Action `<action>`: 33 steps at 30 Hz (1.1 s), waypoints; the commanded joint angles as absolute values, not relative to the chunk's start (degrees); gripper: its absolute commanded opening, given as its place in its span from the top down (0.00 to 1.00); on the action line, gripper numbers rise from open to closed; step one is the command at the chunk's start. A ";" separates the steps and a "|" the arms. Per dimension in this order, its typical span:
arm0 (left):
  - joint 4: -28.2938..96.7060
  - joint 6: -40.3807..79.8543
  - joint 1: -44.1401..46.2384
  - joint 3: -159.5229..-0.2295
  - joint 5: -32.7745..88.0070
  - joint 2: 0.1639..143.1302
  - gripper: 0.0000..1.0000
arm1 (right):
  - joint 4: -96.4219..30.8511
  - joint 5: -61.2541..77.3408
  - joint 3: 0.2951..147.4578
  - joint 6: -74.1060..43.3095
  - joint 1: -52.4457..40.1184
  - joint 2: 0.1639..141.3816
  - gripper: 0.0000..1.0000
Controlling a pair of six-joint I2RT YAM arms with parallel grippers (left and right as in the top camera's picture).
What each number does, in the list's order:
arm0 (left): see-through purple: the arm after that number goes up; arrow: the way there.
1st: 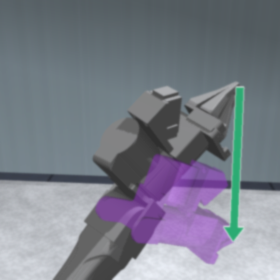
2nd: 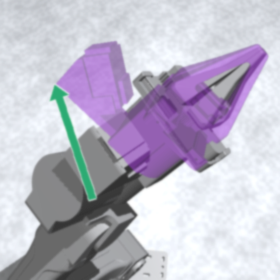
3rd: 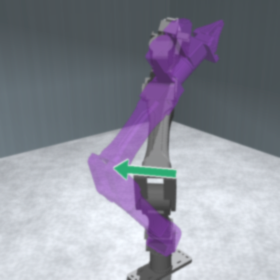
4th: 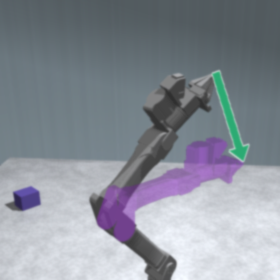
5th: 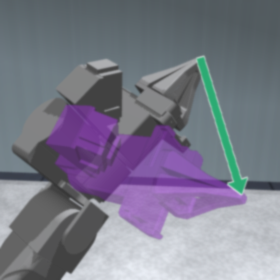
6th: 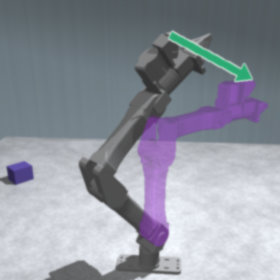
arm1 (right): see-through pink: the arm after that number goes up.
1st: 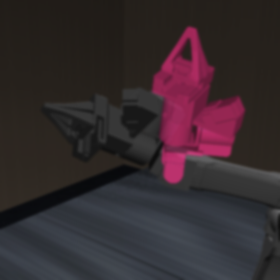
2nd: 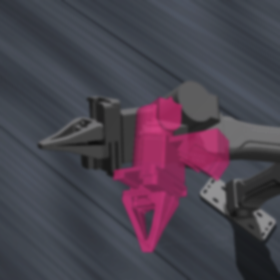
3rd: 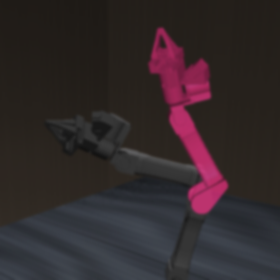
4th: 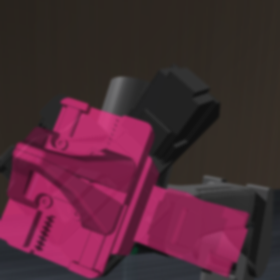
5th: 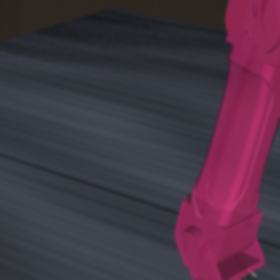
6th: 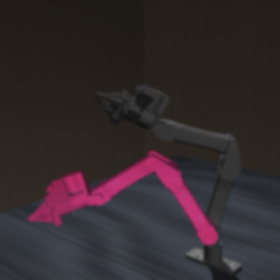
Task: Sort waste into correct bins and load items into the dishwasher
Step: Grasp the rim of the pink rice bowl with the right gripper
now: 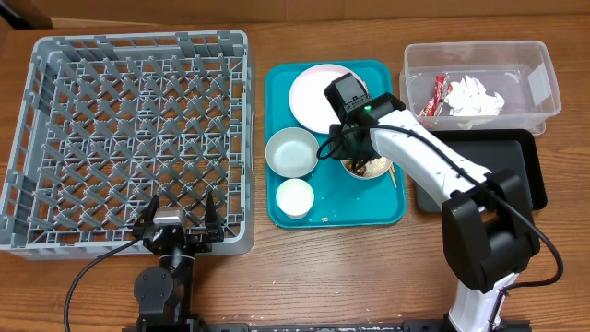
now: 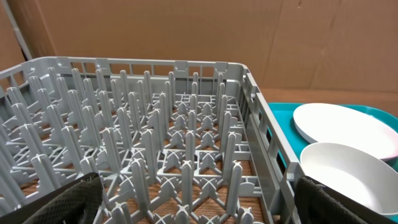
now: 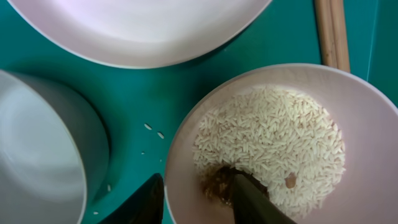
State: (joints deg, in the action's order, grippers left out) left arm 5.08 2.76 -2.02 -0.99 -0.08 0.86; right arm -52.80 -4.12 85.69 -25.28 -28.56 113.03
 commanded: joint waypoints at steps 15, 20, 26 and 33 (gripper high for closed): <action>4.86 1.89 -2.24 -0.54 -0.25 0.25 0.00 | -52.77 -4.67 85.49 -18.63 -32.32 115.87 0.73; 4.86 1.87 -2.24 -0.54 -0.25 0.25 0.00 | -53.43 -9.23 86.37 -18.57 -32.51 115.74 0.73; 4.86 1.89 -2.24 -0.51 -0.25 0.25 0.00 | -59.90 -9.28 93.27 -18.13 -31.20 113.80 0.68; 4.86 1.87 -2.24 -0.51 -0.25 0.25 0.00 | -64.05 -2.87 94.94 -11.31 -32.91 111.13 0.54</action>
State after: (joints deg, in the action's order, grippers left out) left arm 5.08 2.76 -2.02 -0.99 -0.08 0.86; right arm -63.33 -5.45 93.97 -14.63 -31.68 113.36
